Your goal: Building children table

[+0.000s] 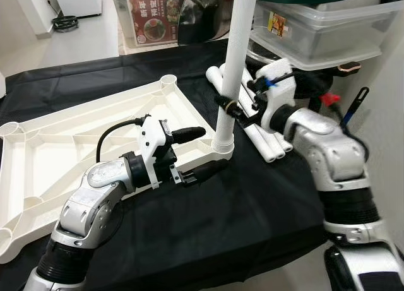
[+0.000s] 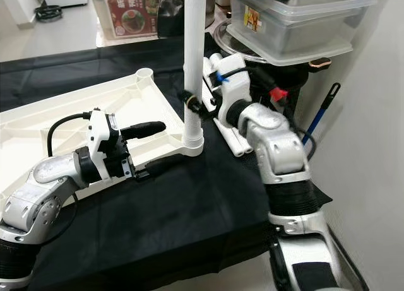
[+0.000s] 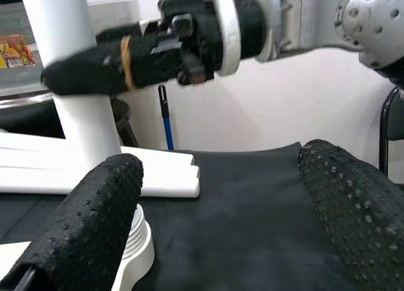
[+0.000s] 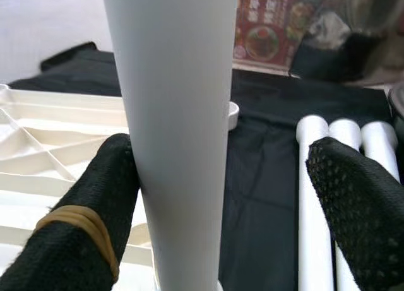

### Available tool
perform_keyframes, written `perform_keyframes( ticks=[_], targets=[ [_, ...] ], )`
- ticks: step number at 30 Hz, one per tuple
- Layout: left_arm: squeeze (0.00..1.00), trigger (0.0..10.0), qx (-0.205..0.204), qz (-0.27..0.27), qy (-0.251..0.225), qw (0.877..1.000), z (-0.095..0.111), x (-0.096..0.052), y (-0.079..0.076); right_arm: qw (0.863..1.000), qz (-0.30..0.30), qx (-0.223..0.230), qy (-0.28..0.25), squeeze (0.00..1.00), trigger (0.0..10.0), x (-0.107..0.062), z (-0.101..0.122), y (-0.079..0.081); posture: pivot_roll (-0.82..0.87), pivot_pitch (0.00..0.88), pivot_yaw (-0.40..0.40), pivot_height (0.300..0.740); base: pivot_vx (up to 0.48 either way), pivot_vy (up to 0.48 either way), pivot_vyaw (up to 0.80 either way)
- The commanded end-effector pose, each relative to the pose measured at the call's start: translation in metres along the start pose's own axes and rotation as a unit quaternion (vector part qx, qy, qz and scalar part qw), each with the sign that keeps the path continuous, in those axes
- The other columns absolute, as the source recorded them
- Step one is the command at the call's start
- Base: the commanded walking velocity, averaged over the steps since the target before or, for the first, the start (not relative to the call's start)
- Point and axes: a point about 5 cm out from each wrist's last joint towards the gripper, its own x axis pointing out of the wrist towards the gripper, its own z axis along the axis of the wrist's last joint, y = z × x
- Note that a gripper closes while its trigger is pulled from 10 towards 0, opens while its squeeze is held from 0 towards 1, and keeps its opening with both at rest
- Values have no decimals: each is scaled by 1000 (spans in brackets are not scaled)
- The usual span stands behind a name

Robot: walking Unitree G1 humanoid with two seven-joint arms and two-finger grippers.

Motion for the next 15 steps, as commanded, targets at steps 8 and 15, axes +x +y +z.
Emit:
perform_keyframes(
  ticks=[8,15],
  targets=[
    [0,10000,-5,-17,3,1000,1,2,-6,990,137,-15,-30,0,10000,-21,13,-31,-78,92,-7,740,0,0,0],
    [0,10000,-7,-25,0,1000,3,3,-9,978,203,10,-47,0,10000,-22,17,-46,-68,98,-4,740,0,0,0]
  ],
)
